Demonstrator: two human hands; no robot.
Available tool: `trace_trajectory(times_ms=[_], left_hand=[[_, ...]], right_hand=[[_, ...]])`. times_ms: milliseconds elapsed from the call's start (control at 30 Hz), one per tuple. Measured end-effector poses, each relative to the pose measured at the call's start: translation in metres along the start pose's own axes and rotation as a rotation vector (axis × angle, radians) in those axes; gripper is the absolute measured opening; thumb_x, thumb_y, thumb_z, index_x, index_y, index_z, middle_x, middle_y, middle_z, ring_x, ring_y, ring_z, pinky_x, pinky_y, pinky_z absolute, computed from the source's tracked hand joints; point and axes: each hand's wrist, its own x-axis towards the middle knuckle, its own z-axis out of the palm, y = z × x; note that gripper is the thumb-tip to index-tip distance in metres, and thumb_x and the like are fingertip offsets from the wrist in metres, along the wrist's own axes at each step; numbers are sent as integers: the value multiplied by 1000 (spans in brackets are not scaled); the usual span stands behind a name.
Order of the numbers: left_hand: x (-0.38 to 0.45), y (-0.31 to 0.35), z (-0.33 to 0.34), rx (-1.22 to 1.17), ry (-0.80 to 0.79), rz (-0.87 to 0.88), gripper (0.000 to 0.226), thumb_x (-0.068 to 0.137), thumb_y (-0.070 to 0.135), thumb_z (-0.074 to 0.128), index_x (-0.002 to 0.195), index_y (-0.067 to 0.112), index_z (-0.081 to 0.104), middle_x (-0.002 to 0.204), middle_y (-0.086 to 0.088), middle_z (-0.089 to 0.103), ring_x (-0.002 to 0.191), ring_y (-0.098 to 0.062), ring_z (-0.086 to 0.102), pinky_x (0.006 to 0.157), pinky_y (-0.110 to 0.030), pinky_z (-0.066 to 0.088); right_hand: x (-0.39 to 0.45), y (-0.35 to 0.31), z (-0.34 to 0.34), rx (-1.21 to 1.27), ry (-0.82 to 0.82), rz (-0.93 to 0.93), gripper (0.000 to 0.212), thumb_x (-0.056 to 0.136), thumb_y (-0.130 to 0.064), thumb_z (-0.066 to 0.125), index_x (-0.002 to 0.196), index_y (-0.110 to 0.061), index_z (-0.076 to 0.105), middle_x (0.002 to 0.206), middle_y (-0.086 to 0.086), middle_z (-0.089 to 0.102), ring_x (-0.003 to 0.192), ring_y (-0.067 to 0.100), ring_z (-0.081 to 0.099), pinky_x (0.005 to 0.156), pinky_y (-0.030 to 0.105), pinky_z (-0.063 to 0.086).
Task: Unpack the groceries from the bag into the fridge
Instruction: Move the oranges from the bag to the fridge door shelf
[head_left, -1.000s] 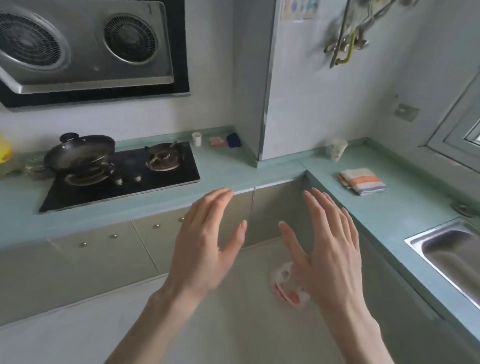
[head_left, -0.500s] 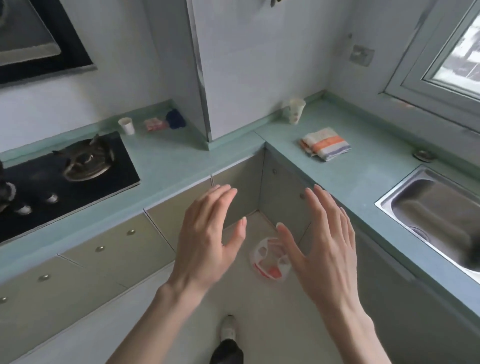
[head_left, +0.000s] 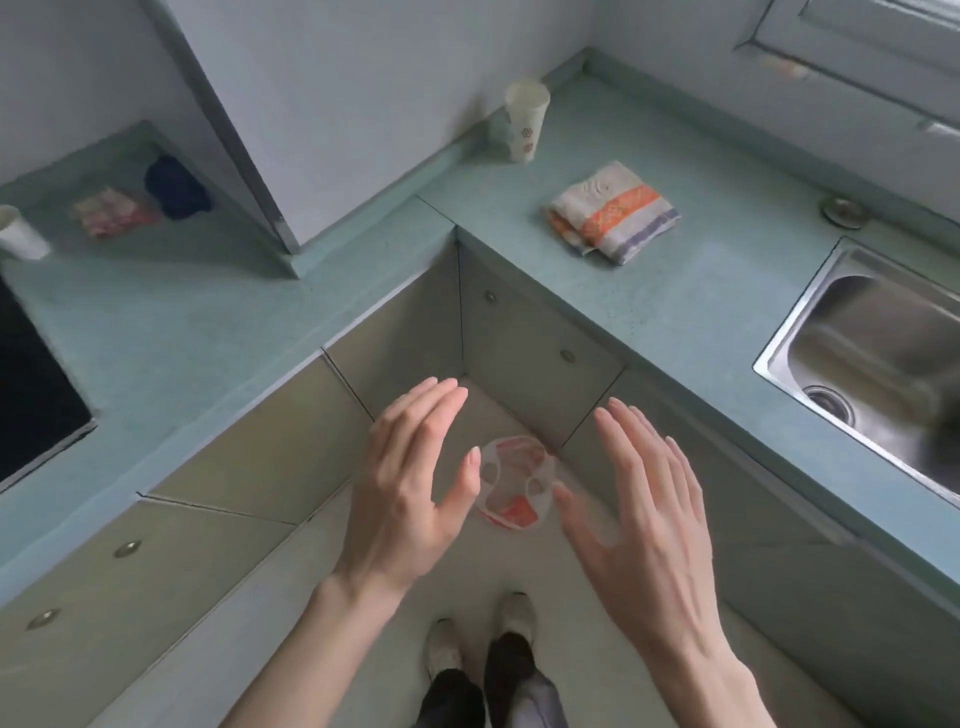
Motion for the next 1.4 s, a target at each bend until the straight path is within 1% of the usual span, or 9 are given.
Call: trace_trajectory(times_ms=[233, 400, 600, 767, 900, 1033, 1133, 1267, 1400], left_hand=[[-24, -81, 125, -54, -44, -173, 44, 100, 19, 60, 139, 0, 59, 141, -10, 61, 138, -28, 54, 110, -51, 48], [-68, -135, 224, -68, -132, -215, 43, 99, 21, 59, 139, 2, 60, 141, -7, 61, 139, -23, 54, 112, -44, 47], [-149, -208, 344, -82, -208, -235, 43, 98, 18, 62, 137, 3, 61, 139, -6, 63, 135, -23, 57, 114, -38, 44], [-211, -270, 432, -107, -272, -201, 42, 98, 22, 60, 135, 3, 62, 136, -7, 64, 128, -24, 60, 111, -34, 45], [-241, -310, 497, -109, -339, -177, 42, 98, 25, 58, 137, 8, 62, 137, -4, 63, 129, -20, 56, 112, -27, 40], [-252, -341, 559, -131, -323, -64, 39, 98, 20, 56, 134, 7, 63, 135, -3, 64, 128, -19, 58, 109, -30, 45], [-255, -367, 602, -139, -327, 10, 32, 97, 16, 59, 127, 8, 67, 128, -3, 67, 120, -20, 63, 102, -31, 49], [-260, -386, 644, -208, -308, -13, 17, 96, 10, 57, 108, 18, 66, 105, 7, 68, 93, -12, 63, 80, -25, 51], [-269, -399, 680, -289, -377, -62, 26, 93, 8, 54, 100, 33, 55, 96, 21, 58, 87, -3, 59, 75, -35, 53]], right_hand=[[14, 78, 122, 51, -119, 33, 63, 96, -44, 60, 151, -14, 48, 159, -2, 45, 148, 14, 41, 119, 46, 37], [4, 139, 234, 91, -164, 69, 62, 98, -40, 61, 152, -13, 46, 159, -3, 43, 149, 14, 39, 119, 44, 36], [-41, 216, 376, 105, -268, 102, 64, 97, -41, 65, 152, -15, 45, 158, -4, 45, 142, 18, 47, 114, 41, 41], [-82, 274, 488, 57, -306, 91, 63, 97, -42, 61, 152, -16, 45, 155, 0, 47, 142, 20, 45, 115, 42, 38], [-101, 314, 562, 29, -310, 53, 64, 97, -40, 61, 151, -12, 45, 152, 4, 50, 141, 24, 48, 115, 44, 39], [-109, 345, 625, 40, -265, 51, 61, 97, -37, 64, 150, -13, 45, 151, 4, 51, 140, 22, 47, 117, 43, 38], [-108, 367, 666, 25, -244, 53, 60, 98, -38, 61, 151, -14, 45, 152, 3, 51, 140, 20, 46, 118, 39, 36], [-106, 390, 711, 48, -227, 80, 55, 101, -33, 56, 152, -17, 44, 153, -1, 50, 142, 17, 45, 118, 36, 36], [-105, 406, 742, 63, -246, 119, 52, 103, -25, 55, 153, -22, 41, 155, -5, 47, 144, 14, 41, 118, 35, 38]])
